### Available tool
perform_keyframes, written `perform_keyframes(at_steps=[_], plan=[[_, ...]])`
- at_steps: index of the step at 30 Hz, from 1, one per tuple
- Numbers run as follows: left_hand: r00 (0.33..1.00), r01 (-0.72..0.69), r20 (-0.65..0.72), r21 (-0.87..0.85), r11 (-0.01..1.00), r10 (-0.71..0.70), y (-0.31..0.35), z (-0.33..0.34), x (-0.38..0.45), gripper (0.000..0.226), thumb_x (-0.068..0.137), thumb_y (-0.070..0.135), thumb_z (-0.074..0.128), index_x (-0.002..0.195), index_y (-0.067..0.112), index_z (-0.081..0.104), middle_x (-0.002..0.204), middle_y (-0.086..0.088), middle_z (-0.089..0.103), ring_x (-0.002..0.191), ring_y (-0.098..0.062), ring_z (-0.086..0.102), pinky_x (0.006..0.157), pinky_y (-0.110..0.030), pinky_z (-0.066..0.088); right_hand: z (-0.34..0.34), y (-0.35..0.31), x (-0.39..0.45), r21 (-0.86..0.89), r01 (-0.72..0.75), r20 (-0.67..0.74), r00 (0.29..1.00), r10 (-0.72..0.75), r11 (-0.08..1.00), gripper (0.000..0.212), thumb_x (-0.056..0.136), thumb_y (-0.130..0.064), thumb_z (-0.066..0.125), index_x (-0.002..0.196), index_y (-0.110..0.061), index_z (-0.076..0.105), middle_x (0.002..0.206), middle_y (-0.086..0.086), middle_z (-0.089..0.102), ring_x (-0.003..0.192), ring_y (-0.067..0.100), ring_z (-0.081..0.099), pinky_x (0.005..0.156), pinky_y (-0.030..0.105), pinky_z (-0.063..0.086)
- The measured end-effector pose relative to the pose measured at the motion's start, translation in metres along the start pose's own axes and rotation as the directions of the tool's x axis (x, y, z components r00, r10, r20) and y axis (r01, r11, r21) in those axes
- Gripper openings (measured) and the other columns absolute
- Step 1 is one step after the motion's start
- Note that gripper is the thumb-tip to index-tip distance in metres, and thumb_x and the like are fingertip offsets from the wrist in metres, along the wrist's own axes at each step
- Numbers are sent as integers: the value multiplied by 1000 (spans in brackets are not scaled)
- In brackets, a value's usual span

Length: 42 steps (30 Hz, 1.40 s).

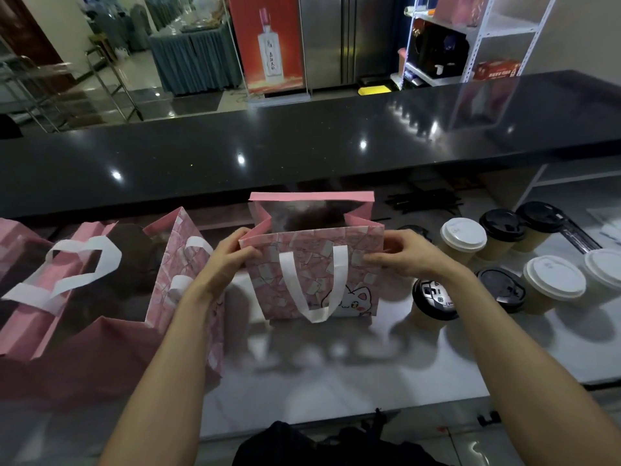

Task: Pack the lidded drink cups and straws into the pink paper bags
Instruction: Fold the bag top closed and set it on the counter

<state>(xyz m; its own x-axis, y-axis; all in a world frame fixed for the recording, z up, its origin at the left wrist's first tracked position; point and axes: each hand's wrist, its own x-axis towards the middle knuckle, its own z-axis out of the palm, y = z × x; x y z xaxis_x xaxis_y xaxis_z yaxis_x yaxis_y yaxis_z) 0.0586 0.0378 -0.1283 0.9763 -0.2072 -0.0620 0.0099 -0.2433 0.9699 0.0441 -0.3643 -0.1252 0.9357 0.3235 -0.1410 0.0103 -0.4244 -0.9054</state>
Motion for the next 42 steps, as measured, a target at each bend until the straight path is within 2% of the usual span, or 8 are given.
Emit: perform_keyframes(at_steps=[6,10,14,18,23,27,33,42], plan=[[982,125,127,121,985,-140,-8,2,-5,78,81,27,85,152,39,55,124,11,80,115,-10,76,89,-30,63,5,11,3,-171,-95,49,993,105,981,68,61,-62,99,122,-49,71,116,-21,79,110,5,74,104,39,56],[947,244,164,199,949,-278,-24,9,-8,53,88,5,83,134,25,67,116,1,82,116,-24,77,91,-49,67,23,25,8,-280,-177,35,980,195,944,33,80,-31,94,108,-35,77,108,-14,80,105,11,75,104,41,59],[963,181,173,154,971,-207,-15,12,-11,57,84,8,86,133,29,66,111,9,83,116,-21,77,91,-41,67,27,18,7,-326,-181,16,980,196,928,23,83,-49,85,102,-44,72,115,-14,78,101,7,73,91,27,58],[998,30,52,-64,997,-27,-5,-1,-9,83,78,13,90,153,24,56,127,6,78,121,-16,74,95,-26,61,7,5,-3,-44,-44,-1,999,44,998,68,70,-71,88,129,-41,71,122,-19,78,114,3,72,108,41,54],[998,-12,60,-121,993,19,4,-11,12,50,67,31,83,115,27,69,173,11,34,147,-25,52,108,-53,53,-15,-7,11,115,54,-77,996,-45,992,69,66,-46,90,132,-35,72,174,-14,27,158,14,32,130,53,24],[988,-56,126,-222,974,86,3,-10,33,25,69,23,81,92,21,70,168,30,39,145,-11,56,97,-37,56,-21,-12,28,149,58,10,998,-61,987,58,65,-37,89,121,-27,77,176,-28,4,162,10,15,131,48,17],[994,-106,-39,-68,992,103,-2,-10,42,34,72,25,87,95,6,71,140,-13,66,126,-35,68,100,-51,61,-27,-10,42,94,104,-81,992,-97,990,52,65,-41,93,111,-22,78,149,-25,57,137,9,58,125,52,38],[955,-158,-256,-5,987,151,-10,-5,43,47,78,11,96,105,21,58,101,-2,75,94,-11,73,85,-25,62,-16,5,44,34,165,-320,936,-145,986,42,83,-5,90,101,-34,66,110,-6,77,114,15,73,108,32,56]])
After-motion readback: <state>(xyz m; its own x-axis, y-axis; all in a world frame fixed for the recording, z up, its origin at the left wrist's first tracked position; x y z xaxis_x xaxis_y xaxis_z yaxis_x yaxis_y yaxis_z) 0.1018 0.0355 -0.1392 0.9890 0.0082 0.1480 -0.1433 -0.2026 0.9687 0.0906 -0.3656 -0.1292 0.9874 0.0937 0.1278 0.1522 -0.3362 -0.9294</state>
